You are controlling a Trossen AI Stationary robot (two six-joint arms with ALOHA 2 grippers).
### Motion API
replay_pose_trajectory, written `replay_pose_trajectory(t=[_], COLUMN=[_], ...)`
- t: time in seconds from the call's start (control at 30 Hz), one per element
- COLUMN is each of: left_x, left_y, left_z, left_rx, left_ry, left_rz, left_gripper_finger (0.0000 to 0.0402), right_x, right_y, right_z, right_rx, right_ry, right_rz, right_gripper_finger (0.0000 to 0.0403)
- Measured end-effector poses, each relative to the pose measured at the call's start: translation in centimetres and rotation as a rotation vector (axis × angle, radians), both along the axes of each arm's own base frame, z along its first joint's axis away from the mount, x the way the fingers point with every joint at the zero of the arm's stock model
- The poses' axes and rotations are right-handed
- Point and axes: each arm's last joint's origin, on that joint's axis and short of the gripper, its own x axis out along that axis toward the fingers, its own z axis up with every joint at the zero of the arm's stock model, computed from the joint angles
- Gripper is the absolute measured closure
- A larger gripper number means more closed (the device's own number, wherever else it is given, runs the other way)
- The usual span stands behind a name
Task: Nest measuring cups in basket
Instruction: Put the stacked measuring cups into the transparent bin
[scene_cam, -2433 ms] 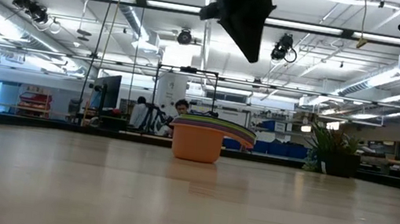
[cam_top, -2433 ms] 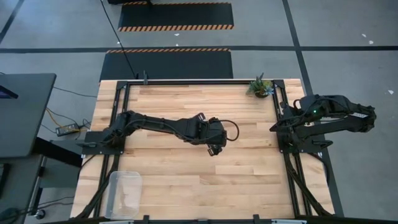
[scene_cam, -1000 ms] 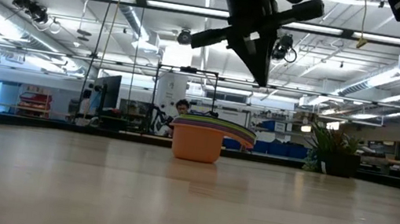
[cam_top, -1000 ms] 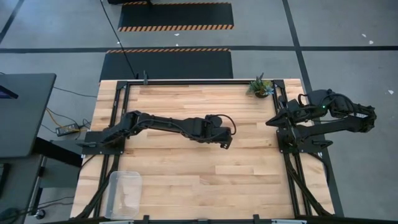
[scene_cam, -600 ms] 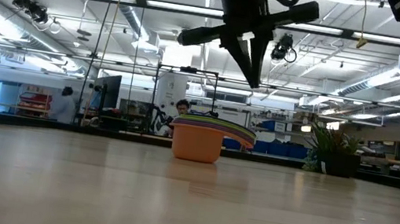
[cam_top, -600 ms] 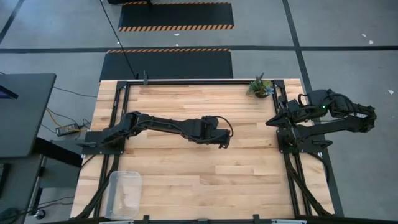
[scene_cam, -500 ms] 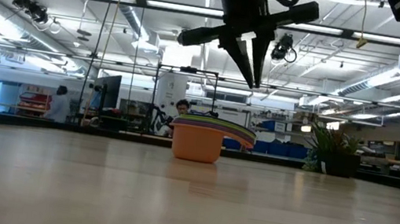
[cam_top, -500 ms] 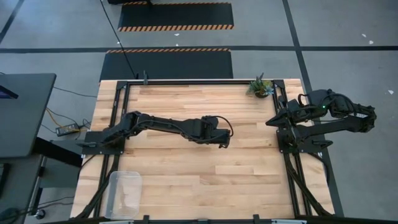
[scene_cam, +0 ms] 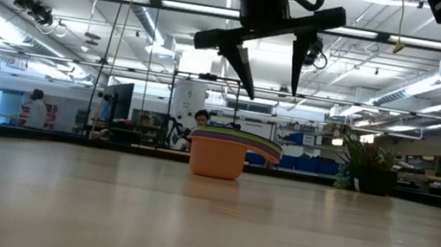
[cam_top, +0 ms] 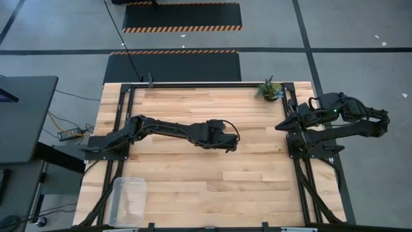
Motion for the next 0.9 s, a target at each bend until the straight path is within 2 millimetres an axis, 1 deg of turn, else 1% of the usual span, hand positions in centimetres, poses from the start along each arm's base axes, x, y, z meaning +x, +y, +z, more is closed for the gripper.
replay_pose_trajectory(t=[0.1, 0.2, 0.27, 0.33, 0.47, 0.67, 0.8, 0.9], left_x=[0.0, -0.1, -0.2, -0.3, -0.1, -0.5, -0.4, 0.0], left_y=[0.0, 0.0, 0.0, 0.0, 1.3, 3.0, 3.1, 3.1], left_z=[0.0, 0.0, -0.1, -0.1, -0.1, -0.3, -0.6, -1.3], left_rx=[-0.004, -0.011, -0.041, -0.051, -0.089, -0.074, -0.087, -0.08], left_ry=[-0.003, -0.003, -0.006, 0.011, 0.041, 0.093, 0.099, 0.106], left_rz=[0.011, 0.025, 0.063, 0.049, -0.014, 0.01, 0.024, 0.005], left_gripper_finger=[0.0105, 0.0096, 0.0095, 0.0095, 0.0094, 0.0094, 0.0094, 0.0094], right_x=[0.0, 0.0, 0.0, 0.0, 0.0, 0.0, 0.0, 0.0], right_y=[0.0, 0.0, 0.0, 0.0, 0.0, 0.0, 0.0, 0.0], right_z=[0.0, 0.0, 0.0, 0.0, 0.0, 0.0, 0.0, 0.0], right_rx=[0.0, 0.0, 0.0, 0.0, 0.0, 0.0, 0.0, 0.0], right_ry=[0.0, 0.0, 0.0, 0.0, 0.0, 0.0, 0.0, 0.0], right_rz=[0.0, 0.0, 0.0, 0.0, 0.0, 0.0, 0.0, 0.0], right_gripper_finger=[0.0386, 0.0385, 0.0385, 0.0385, 0.0385, 0.0385, 0.0385, 0.0385])
